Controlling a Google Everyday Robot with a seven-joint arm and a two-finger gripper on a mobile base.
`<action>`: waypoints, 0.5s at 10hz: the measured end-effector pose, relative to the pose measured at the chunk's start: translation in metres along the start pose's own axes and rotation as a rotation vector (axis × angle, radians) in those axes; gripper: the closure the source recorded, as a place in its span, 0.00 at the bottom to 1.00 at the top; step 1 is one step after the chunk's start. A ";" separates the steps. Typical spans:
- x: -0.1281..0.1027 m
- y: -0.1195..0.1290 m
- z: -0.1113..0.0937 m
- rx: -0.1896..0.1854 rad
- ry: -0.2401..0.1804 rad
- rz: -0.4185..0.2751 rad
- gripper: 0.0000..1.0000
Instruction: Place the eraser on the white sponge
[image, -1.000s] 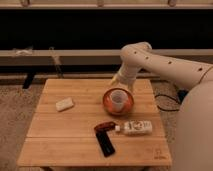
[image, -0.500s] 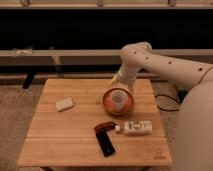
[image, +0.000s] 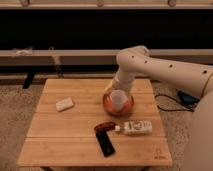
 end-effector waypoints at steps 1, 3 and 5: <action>0.020 0.010 0.004 -0.001 0.009 -0.024 0.20; 0.061 0.027 0.013 -0.009 0.023 -0.063 0.20; 0.110 0.039 0.034 -0.002 0.034 -0.080 0.20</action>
